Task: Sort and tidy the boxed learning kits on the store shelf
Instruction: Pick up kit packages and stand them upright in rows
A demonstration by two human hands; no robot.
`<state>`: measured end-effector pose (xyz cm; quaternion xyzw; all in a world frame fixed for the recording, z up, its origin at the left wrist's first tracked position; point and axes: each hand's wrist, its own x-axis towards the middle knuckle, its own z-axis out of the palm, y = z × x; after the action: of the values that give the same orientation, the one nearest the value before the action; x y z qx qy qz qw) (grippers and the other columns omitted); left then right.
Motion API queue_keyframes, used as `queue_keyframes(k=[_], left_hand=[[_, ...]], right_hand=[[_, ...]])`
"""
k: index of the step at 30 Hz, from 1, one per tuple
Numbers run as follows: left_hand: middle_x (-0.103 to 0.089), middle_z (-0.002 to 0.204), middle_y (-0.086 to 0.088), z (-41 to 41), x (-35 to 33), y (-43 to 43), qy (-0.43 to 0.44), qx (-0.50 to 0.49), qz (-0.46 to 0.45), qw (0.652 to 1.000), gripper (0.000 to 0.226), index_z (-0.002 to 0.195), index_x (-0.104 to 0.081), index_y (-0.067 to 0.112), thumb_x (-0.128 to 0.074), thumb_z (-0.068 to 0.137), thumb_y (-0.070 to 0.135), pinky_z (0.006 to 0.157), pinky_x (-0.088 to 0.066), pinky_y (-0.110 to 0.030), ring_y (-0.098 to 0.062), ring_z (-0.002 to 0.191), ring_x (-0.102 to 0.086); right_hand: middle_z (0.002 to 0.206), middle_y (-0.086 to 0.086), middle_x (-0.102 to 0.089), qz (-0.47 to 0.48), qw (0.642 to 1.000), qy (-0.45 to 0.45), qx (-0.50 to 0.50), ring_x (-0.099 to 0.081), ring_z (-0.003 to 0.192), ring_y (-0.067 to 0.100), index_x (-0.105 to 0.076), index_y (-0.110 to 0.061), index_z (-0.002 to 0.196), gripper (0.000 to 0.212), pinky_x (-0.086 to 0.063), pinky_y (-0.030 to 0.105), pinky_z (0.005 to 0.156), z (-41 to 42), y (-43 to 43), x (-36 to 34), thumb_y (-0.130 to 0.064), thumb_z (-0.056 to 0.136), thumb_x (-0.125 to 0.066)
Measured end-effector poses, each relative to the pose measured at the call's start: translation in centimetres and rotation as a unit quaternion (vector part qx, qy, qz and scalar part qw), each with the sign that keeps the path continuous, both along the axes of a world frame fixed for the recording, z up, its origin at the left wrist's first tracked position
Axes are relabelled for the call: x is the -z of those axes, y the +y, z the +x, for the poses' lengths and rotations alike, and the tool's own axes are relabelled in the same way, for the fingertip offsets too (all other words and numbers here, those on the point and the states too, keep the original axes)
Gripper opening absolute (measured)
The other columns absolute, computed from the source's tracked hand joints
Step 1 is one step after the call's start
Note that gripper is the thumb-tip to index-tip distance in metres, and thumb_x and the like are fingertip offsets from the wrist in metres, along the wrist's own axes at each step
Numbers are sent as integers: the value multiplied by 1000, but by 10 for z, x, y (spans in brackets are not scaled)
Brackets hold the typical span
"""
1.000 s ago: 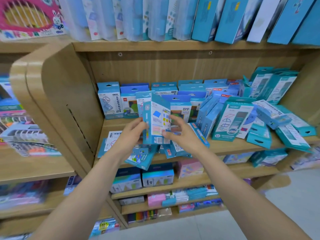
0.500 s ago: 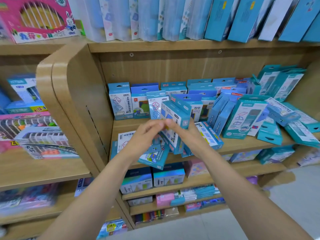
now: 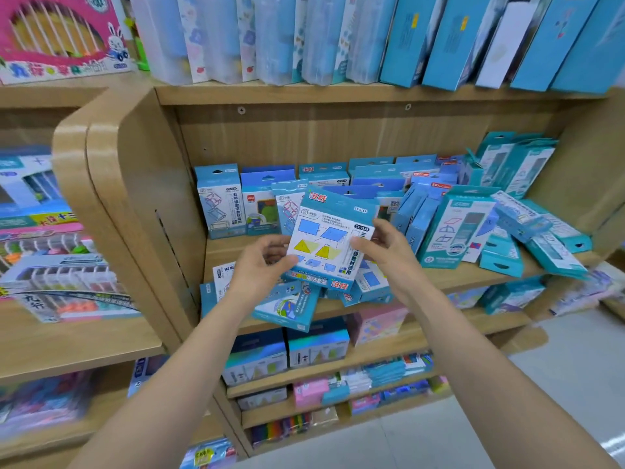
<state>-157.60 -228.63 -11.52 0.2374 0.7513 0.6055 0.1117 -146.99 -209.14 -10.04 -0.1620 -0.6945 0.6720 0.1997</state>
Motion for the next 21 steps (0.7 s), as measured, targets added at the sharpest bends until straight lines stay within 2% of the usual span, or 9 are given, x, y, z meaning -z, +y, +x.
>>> queue_keyframes(k=[3, 6, 9, 12, 14, 17, 19, 21], left_hand=[[-68, 102, -4, -2, 0, -13, 33, -22, -3, 999, 32, 114, -64, 14, -72, 84, 17, 70, -48, -10, -10, 88, -60], [-65, 110, 0, -4, 2, -26, 44, -69, -27, 996, 36, 121, -59, 18, -67, 88, 27, 81, -49, -20, -11, 99, -59], [-56, 126, -4, -5, 8, -41, 92, -121, -130, 980, 45, 131, -50, 17, -58, 92, 37, 97, -45, -40, -20, 117, -52], [-53, 126, -11, -4, 15, -51, 136, -97, -236, 957, 46, 133, -47, 13, -56, 93, 34, 95, -42, -36, -25, 116, -50], [-54, 126, -9, -1, 18, -54, 130, -92, -231, 960, 47, 134, -46, 13, -59, 92, 28, 93, -42, -32, -23, 116, -51], [-53, 132, 0, 4, 17, -57, 99, -111, -172, 974, 58, 140, -37, 21, -61, 88, 29, 98, -45, -40, -18, 121, -51], [-47, 140, 3, 6, 16, -58, 87, -112, -168, 975, 73, 147, -24, 29, -58, 83, 41, 99, -46, -44, -15, 126, -47], [-38, 147, 2, 7, 13, -54, 83, -120, -178, 973, 81, 151, -13, 33, -57, 84, 42, 103, -42, -45, -17, 132, -41]], right_hand=[[103, 3, -68, 22, 1000, 4, 14, -67, 98, 17, -52, -21, 117, 38, -57, 25, 74, -3, -2, -2, -16, 84, -72], [107, 10, -68, 48, 999, 16, 12, -68, 99, 23, -52, -15, 119, 46, -59, 39, 79, -12, -13, -8, -18, 80, -76], [100, 5, -69, 69, 996, 56, 28, -68, 91, 18, -51, -21, 113, 42, -58, 40, 78, -27, -29, -20, -18, 80, -77], [96, 0, -65, 105, 990, 89, 25, -66, 85, 18, -47, -32, 103, 38, -58, 38, 75, -50, -43, -32, -18, 81, -76], [90, -7, -61, 149, 986, 77, 9, -64, 77, 14, -46, -29, 101, 39, -56, 34, 72, -67, -50, -34, -17, 80, -76], [83, -15, -52, 222, 973, 56, -16, -57, 71, 2, -49, -19, 108, 42, -45, 14, 61, -88, -55, -27, -14, 78, -78], [82, -12, -53, 245, 968, 55, -27, -58, 73, 10, -51, -15, 111, 44, -45, 16, 63, -100, -55, -22, -14, 77, -78], [82, -9, -54, 255, 965, 56, -34, -58, 76, 16, -51, -15, 111, 44, -47, 26, 68, -111, -55, -20, -16, 77, -79]])
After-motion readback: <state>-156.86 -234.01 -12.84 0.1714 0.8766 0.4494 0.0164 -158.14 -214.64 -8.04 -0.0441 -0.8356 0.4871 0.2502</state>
